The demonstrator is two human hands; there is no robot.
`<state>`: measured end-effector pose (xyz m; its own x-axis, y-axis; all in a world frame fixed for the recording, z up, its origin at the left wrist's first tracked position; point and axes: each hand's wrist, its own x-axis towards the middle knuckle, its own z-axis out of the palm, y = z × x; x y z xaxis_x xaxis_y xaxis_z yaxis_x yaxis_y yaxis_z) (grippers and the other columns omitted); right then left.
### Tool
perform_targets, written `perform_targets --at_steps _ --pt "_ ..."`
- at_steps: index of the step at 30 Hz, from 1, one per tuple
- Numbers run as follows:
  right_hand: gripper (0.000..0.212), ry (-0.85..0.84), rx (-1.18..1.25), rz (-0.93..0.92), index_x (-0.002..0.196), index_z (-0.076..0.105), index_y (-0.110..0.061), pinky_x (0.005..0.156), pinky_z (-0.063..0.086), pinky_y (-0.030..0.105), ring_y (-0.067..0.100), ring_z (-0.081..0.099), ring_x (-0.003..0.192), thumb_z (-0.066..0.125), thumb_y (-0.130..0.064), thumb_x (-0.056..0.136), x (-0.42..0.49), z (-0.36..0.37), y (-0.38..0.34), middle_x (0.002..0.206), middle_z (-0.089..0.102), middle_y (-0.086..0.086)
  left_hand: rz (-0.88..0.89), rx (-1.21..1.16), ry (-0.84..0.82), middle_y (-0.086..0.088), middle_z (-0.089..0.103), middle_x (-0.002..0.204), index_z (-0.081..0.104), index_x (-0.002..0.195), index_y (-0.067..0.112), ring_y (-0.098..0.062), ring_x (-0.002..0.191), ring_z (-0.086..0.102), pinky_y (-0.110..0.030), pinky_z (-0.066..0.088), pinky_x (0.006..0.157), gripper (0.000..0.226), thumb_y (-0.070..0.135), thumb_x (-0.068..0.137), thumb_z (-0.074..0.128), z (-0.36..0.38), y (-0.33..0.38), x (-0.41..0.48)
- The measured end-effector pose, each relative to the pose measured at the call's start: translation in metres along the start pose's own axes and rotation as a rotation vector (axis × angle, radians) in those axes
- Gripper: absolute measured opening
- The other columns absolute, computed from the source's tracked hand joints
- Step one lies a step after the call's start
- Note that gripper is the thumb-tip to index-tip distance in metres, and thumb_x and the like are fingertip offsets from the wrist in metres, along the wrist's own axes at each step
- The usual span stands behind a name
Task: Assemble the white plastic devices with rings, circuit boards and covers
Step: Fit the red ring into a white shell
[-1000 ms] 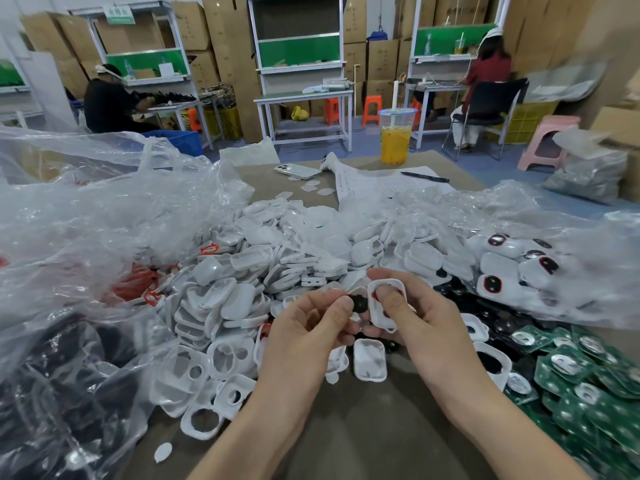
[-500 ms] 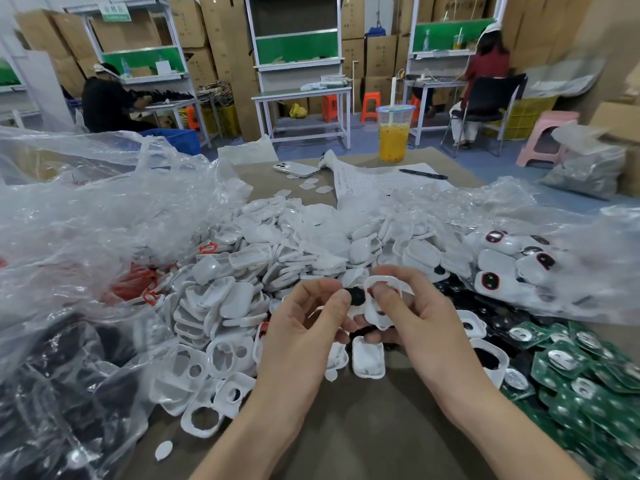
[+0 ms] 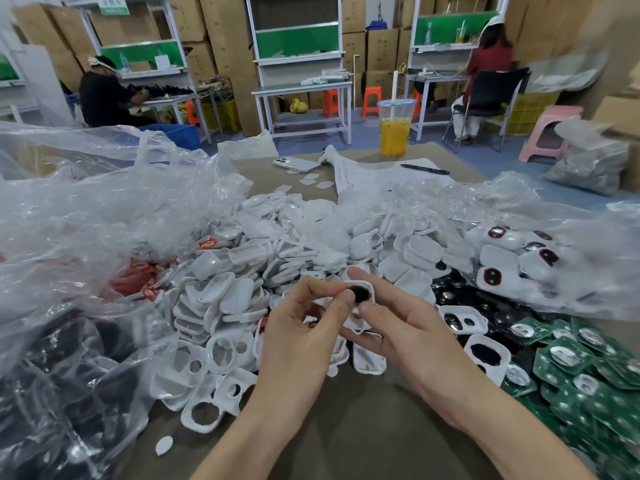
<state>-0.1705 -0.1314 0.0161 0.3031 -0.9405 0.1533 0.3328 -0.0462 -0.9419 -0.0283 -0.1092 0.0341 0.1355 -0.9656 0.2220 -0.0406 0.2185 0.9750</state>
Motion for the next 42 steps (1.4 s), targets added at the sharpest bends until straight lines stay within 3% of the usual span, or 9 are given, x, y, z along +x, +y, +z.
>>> perform_targets --at_steps 5,12,15,22,28,33,35,38,42 --pt "0.04 -0.024 0.01 0.003 0.124 0.069 -0.032 0.094 0.056 0.03 0.019 0.064 0.122 0.056 -0.015 0.091 0.001 -0.004 0.002 0.128 0.069 0.0 -0.019 -0.084 -0.03 0.006 0.077 0.088 0.068 0.076 0.028 -0.004 0.051 0.049 -0.015 0.041 0.05 0.022 0.015 0.093 0.07 0.002 0.003 -0.002" --pt "0.039 -0.065 0.029 -0.008 0.131 0.064 -0.029 0.098 0.054 0.034 0.018 0.06 0.127 0.056 -0.015 0.095 0.002 -0.006 0.004 0.132 0.067 0.001 -0.035 -0.101 -0.046 0.008 0.068 0.069 0.068 0.08 0.023 -0.009 0.054 0.047 -0.016 0.043 0.051 0.016 0.016 0.094 0.069 0.001 0.005 -0.002" --pt "0.038 -0.063 0.0 -0.013 0.132 0.064 -0.029 0.099 0.054 0.036 0.018 0.059 0.128 0.057 -0.017 0.096 0.001 -0.006 0.003 0.133 0.066 0.001 -0.026 -0.1 -0.02 -0.005 0.069 0.074 0.067 0.077 0.024 -0.014 0.055 0.044 -0.018 0.041 0.049 0.02 0.014 0.094 0.069 0.003 0.004 -0.003" --pt "0.033 -0.072 -0.052 -0.043 0.126 0.067 -0.03 0.095 0.055 0.033 0.018 0.062 0.125 0.056 -0.017 0.097 -0.001 -0.002 -0.001 0.131 0.068 -0.002 0.003 -0.071 -0.029 0.004 0.076 0.086 0.063 0.08 0.022 -0.006 0.056 0.054 -0.016 0.044 0.052 0.017 0.013 0.094 0.069 0.001 0.004 -0.002" --pt "0.035 -0.1 -0.057 -0.042 0.134 0.063 -0.02 0.096 0.055 0.032 0.021 0.062 0.125 0.049 -0.007 0.104 -0.003 0.0 -0.005 0.131 0.067 0.004 0.008 -0.05 -0.002 0.005 0.071 0.081 0.067 0.093 0.036 -0.005 0.055 0.056 -0.015 0.044 0.05 0.018 0.019 0.093 0.072 0.0 0.002 0.0" --pt "0.026 -0.014 -0.034 -0.033 0.115 0.074 -0.028 0.087 0.058 0.028 0.019 0.069 0.113 0.06 -0.019 0.095 -0.002 0.003 -0.007 0.118 0.074 0.001 0.055 0.097 0.07 0.012 0.075 0.09 0.068 0.088 0.039 -0.02 0.074 0.069 -0.034 0.058 0.064 0.011 0.029 0.092 0.073 0.002 -0.001 -0.003" --pt "0.024 0.004 0.006 -0.02 0.111 0.076 -0.026 0.085 0.059 0.031 0.022 0.071 0.109 0.065 -0.022 0.09 -0.001 0.002 -0.006 0.113 0.075 0.005 0.077 0.14 0.078 0.017 0.074 0.089 0.068 0.087 0.04 -0.011 0.074 0.069 -0.027 0.058 0.064 0.009 0.034 0.091 0.073 0.003 -0.003 -0.004" --pt "0.021 0.032 0.04 -0.005 0.105 0.075 -0.022 0.082 0.06 0.034 0.027 0.074 0.1 0.071 -0.023 0.085 -0.001 0.0 -0.006 0.1 0.076 0.008 0.132 0.198 0.079 0.025 0.066 0.072 0.072 0.09 0.041 0.003 0.057 0.056 -0.007 0.041 0.054 0.005 0.036 0.092 0.072 0.002 -0.003 -0.006" --pt "0.013 0.107 0.036 -0.006 0.095 0.072 -0.018 0.076 0.06 0.034 0.026 0.075 0.087 0.071 -0.021 0.082 -0.001 0.001 -0.005 0.089 0.074 0.011 0.26 0.345 0.025 0.021 0.065 0.1 0.073 0.101 0.046 -0.001 0.083 0.063 -0.006 0.041 0.067 0.017 0.035 0.098 0.06 0.001 -0.002 -0.005"
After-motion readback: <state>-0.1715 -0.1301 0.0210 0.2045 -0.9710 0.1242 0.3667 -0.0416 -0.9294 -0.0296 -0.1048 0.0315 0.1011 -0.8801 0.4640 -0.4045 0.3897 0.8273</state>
